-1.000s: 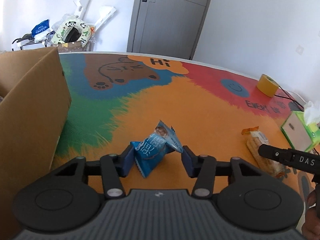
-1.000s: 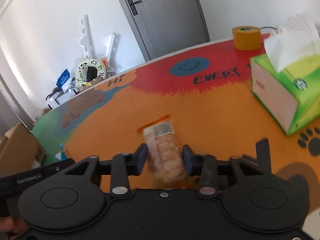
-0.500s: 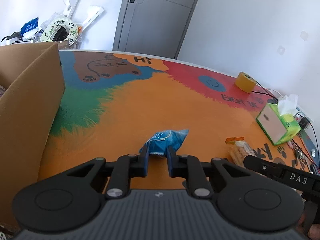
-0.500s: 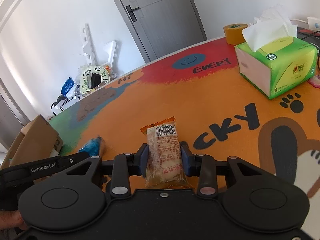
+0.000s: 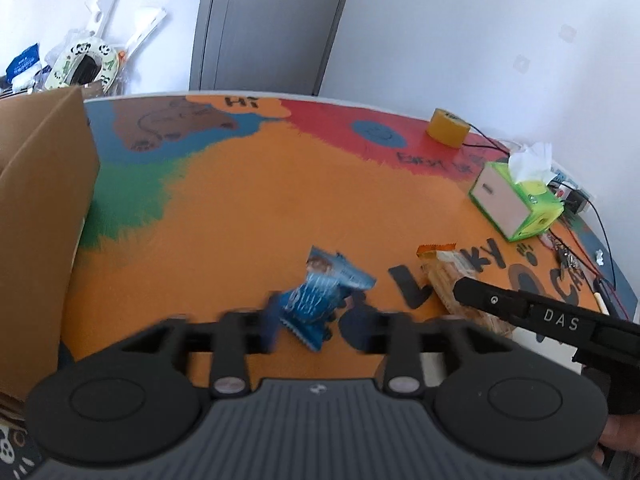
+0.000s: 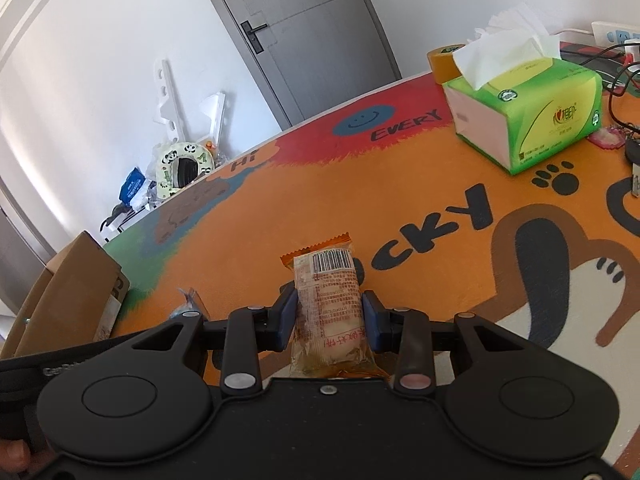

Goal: Organize snacks
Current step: 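Grasp the blue packet with the left tool while the right tool grasps the pastry bar, then carry the blue packet and pastry bar over the cardboard box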

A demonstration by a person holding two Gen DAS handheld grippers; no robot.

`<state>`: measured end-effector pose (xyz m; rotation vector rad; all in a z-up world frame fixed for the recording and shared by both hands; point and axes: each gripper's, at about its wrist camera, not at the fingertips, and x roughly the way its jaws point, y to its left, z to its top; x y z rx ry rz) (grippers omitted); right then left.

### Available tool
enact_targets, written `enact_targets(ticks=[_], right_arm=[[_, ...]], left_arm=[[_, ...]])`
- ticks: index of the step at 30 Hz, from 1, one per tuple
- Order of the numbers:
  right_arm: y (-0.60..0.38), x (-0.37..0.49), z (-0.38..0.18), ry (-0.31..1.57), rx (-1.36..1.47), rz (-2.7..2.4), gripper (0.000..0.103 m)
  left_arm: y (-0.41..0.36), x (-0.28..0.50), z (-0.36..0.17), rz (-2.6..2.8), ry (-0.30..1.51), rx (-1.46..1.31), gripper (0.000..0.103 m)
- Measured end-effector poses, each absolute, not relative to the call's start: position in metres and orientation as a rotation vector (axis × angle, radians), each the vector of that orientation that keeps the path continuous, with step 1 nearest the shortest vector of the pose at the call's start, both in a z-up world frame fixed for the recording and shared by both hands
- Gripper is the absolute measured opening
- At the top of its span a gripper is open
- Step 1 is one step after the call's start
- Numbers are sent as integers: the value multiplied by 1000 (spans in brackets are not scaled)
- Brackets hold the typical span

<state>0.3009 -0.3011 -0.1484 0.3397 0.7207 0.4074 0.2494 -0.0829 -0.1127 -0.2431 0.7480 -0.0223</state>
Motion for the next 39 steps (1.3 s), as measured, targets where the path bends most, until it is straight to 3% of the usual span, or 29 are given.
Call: enact_targets(ticks=[1,2,16,21,25,26,28,39], right_arm=[[-303,300,-148,718,340,404,36],[-305,300,-147,715,339,402,36],[-306,307,-154,737,360,390,37],[-304,311,-154,736,352,388,40],[-297,311,-155,725,326,397,46],[-295,311,-155,724,319,400,46],[-292,312,-154,724,307,403,35],[-287,296,-139,704,315,418,35]], left_arm=[[-85,250,-112,-16,748,-234,73],[-86,250,-111,-10,740,-221,78],[-94,271,-131,49,752,-151,79],[-93,277,-134,62,721,-156,65],[-90,280,-134,62,712,-184,33],[-89,281,-134,60,714,-192,31],[-88,281,-133,57,716,-209,30],[-78,257,-110,49,655,-246,29]])
